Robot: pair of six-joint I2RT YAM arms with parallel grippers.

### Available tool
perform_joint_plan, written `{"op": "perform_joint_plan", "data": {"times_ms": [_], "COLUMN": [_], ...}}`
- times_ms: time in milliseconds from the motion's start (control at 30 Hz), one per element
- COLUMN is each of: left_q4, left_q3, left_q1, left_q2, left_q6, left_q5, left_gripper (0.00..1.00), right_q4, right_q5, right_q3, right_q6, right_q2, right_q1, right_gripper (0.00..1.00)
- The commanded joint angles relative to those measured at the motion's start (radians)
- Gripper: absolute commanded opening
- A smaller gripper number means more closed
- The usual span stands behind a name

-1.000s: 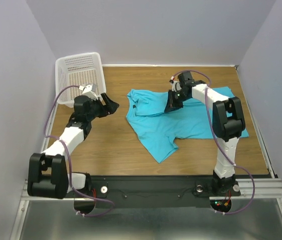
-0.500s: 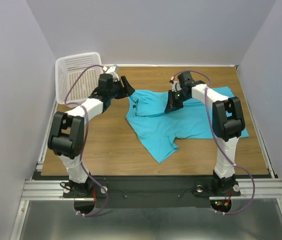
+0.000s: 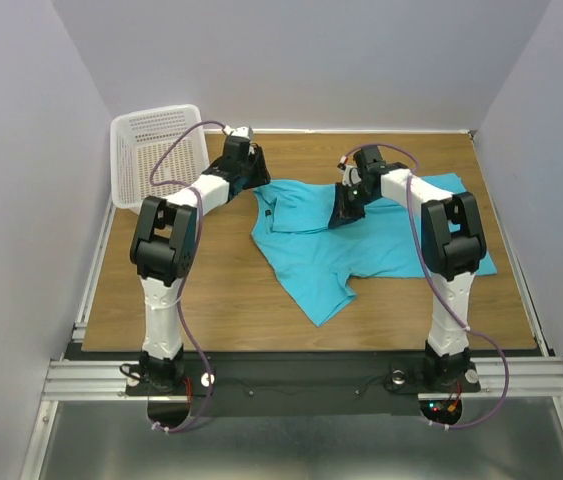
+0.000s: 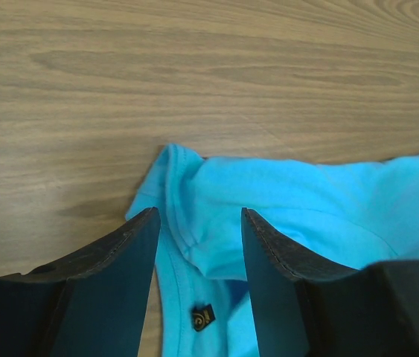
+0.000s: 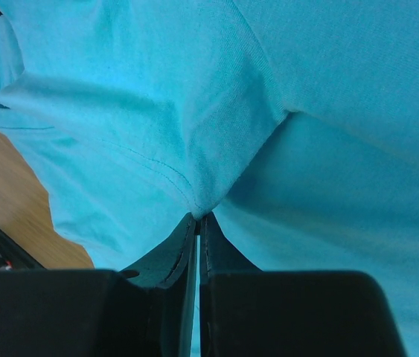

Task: Fold and stack the t-shirts
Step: Fold the tshirt

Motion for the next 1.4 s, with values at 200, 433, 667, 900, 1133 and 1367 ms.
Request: {"op": "perform_joint_plan", "data": {"times_ms": [200,433,667,900,1133,1367], "left_q4": [-0.081,-0.135,-0.153,-0.171,-0.17,-0.171], "left_q3": [0.171,0.243,0.284,0.303,0.3,0.31], "left_q1": [0.004,0.006,0.01,0.016,0.039,0.056], "left_q2": [0.088,0.146,0.183,0.206,0.193,0.199], "left_q6": [0.056,0.061,0.064,0.064,0.051,0.062], "left_q5": [-0.022,-0.017,-0.016,0.015,0.009,0.026], "left_gripper": [0.52,0.48,0.39,0.19,0.0,0.0], "right_q4": [0.023,0.023,0.023,0.023,0.022,0.023], "right_q5": [-0.009,-0.012,-0.017,-0.012,0.057,0.071], "right_q3": [0.047,0.052,0.05,0.052,0.034,0.021], "right_q6": [-0.002,-0.001,-0.002,-0.004,-0.008,-0.011], "right_q2": [0.019,0.023,0.025,0.026,0.005,-0.006], "right_q1": [-0.003,-0.003,-0.005,-0.003,-0.017,-0.045], "right_gripper": [0.06,0.06,0.07,0.07,0.06,0.04]}}
